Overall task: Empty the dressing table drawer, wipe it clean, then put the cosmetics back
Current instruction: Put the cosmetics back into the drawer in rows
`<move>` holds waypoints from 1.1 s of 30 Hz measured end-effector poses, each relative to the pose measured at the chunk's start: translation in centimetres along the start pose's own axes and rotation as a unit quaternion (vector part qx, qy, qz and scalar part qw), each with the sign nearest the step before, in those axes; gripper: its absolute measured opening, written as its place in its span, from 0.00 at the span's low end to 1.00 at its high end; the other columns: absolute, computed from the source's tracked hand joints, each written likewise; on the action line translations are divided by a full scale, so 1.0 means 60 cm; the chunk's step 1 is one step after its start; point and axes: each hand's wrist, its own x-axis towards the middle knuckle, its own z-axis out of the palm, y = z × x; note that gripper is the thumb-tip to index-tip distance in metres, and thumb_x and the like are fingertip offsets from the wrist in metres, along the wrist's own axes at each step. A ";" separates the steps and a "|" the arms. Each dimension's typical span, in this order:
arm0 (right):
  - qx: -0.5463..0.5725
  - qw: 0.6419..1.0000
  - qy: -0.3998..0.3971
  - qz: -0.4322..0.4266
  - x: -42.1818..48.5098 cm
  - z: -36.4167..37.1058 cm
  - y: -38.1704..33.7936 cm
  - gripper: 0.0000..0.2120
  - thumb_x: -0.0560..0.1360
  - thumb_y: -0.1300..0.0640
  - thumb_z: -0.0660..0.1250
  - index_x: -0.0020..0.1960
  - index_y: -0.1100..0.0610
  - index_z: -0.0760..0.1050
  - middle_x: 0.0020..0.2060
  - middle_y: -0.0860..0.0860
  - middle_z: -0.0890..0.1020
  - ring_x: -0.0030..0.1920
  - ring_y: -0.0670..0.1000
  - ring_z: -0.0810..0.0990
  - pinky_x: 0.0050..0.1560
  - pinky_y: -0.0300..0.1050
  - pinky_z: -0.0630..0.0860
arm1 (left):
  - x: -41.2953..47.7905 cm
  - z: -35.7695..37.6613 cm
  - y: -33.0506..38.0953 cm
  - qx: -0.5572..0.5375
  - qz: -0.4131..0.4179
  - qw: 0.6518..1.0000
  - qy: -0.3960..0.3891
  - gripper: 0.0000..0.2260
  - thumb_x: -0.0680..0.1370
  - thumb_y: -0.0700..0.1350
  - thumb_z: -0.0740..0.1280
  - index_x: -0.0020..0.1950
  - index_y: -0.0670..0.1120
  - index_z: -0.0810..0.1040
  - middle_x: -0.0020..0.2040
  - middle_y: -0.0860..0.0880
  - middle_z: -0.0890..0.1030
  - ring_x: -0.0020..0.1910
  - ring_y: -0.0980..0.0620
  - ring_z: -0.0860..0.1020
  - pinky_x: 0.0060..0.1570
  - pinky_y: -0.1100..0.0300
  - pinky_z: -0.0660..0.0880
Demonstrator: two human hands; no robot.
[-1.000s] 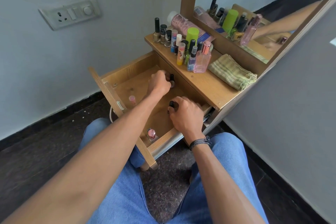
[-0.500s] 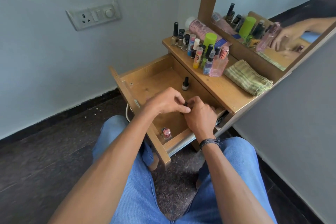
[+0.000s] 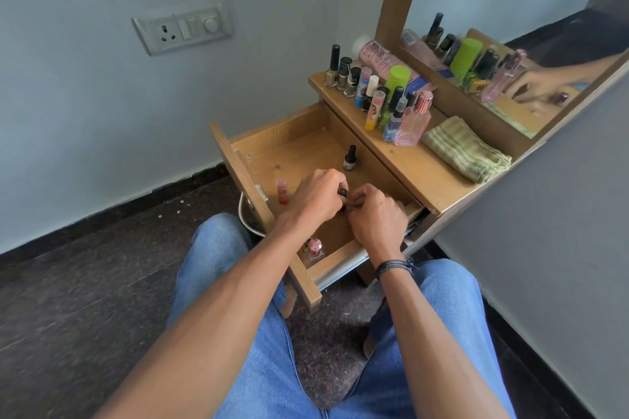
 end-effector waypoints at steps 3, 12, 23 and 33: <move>-0.006 1.000 0.007 -0.005 -0.001 0.001 0.002 0.06 0.74 0.56 0.65 0.48 0.48 0.79 0.41 0.47 0.85 0.43 0.54 0.83 0.53 0.50 0.77 | 0.011 -0.013 -0.008 -0.012 -0.024 0.999 0.025 0.10 0.78 0.45 0.74 0.59 0.50 0.84 0.56 0.47 0.85 0.52 0.47 0.83 0.48 0.52 0.79; 0.006 1.000 0.011 -0.015 -0.002 0.002 0.005 0.08 0.72 0.56 0.69 0.49 0.47 0.79 0.40 0.44 0.85 0.44 0.51 0.83 0.55 0.50 0.78 | 0.052 -0.095 -0.110 0.067 -0.109 0.981 0.147 0.07 0.77 0.47 0.75 0.54 0.48 0.85 0.49 0.51 0.87 0.41 0.53 0.83 0.30 0.62 0.75; 0.004 1.000 0.021 -0.022 -0.004 -0.001 0.003 0.07 0.73 0.56 0.70 0.50 0.47 0.80 0.40 0.42 0.85 0.43 0.49 0.83 0.54 0.50 0.78 | 0.093 -0.109 -0.152 0.121 -0.155 0.969 0.150 0.05 0.76 0.44 0.76 0.49 0.46 0.86 0.47 0.47 0.87 0.44 0.45 0.85 0.44 0.51 0.82; -0.001 1.000 0.022 -0.016 -0.001 0.005 0.003 0.08 0.73 0.56 0.69 0.51 0.47 0.80 0.41 0.42 0.85 0.43 0.49 0.83 0.54 0.50 0.78 | 0.111 -0.104 -0.155 0.145 -0.170 0.963 0.149 0.05 0.79 0.42 0.72 0.51 0.41 0.84 0.47 0.42 0.86 0.45 0.41 0.85 0.45 0.49 0.82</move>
